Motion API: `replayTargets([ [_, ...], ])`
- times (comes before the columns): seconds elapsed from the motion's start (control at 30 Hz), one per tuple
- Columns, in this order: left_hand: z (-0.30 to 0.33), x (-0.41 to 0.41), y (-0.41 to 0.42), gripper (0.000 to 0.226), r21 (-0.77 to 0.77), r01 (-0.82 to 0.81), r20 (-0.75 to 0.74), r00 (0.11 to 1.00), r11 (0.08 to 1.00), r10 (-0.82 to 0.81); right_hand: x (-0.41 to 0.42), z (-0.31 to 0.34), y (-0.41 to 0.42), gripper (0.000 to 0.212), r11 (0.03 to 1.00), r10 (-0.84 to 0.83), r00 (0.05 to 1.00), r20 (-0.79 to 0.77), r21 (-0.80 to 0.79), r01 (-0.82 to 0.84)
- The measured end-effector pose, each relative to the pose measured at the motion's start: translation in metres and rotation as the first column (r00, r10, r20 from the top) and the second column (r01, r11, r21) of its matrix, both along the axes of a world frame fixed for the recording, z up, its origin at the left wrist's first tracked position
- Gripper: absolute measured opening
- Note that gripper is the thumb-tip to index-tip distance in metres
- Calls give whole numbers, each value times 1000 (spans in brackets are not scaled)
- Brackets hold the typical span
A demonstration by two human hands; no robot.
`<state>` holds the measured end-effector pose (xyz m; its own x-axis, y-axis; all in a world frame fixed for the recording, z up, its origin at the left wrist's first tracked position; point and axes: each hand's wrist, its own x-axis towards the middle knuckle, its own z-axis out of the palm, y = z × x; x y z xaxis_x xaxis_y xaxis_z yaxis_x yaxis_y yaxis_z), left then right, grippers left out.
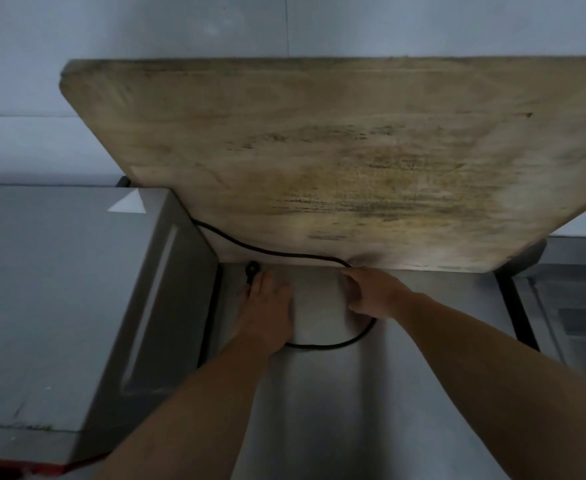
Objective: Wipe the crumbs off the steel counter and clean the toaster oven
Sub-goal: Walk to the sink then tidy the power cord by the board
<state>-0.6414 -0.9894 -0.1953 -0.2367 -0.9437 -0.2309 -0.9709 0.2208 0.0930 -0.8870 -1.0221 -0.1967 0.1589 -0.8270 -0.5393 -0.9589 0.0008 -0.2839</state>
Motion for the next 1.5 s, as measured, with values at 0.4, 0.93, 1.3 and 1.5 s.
replayTargets([
  [0.4,-29,29,-11,55,260,41,184,979,965,-91,-5,-20,7,83,995,28,1000,-13,-94,-29],
  [0.93,-38,51,-43,31,144,-230,104,971,962,217,-6,-38,32,112,986,84,995,-44,-142,-90],
  [1.3,-31,52,-56,33,97,-114,-13,993,989,115,-1,-37,33,88,964,127,976,-176,-209,-163],
  [1.5,-11,45,-54,40,32,-33,-95,995,999,36,0,-25,24,58,949,-2,977,-211,-309,-64],
])
